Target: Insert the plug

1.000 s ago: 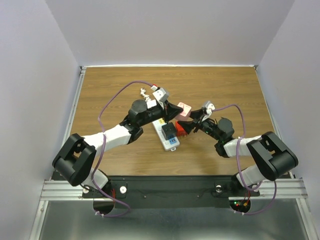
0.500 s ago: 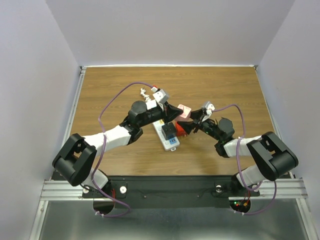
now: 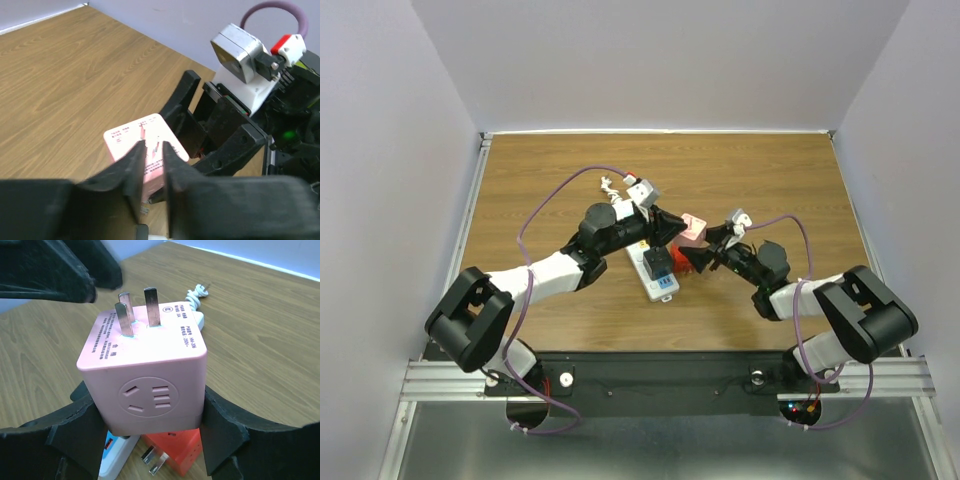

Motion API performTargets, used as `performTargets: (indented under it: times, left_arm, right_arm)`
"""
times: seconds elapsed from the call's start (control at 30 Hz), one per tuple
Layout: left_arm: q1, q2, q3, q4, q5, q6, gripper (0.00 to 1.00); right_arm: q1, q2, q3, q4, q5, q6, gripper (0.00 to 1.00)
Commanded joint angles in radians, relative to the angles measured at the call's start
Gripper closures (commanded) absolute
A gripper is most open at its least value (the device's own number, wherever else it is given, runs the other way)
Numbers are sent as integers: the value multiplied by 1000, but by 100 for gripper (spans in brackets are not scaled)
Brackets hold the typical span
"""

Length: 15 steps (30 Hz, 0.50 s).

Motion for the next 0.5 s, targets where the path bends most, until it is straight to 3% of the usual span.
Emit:
performTargets:
  times: [0.0,0.27,0.3,0.47]
  left_arm:
    - [1,11,3,8,-72,15,54]
    - [-1,60,33,-12,-73,15,31]
    - [-5,68,39,-12,-66,16,25]
    - [-19,85,47,-15,-59,19,21]
  right_arm:
    - [6,-7,-14,336,28,-29,67]
    - [8,37,9,323,32,-54,71]
    - [6,41,12,320,34,-57,71]
    - [6,48,26,306,29,-67,71]
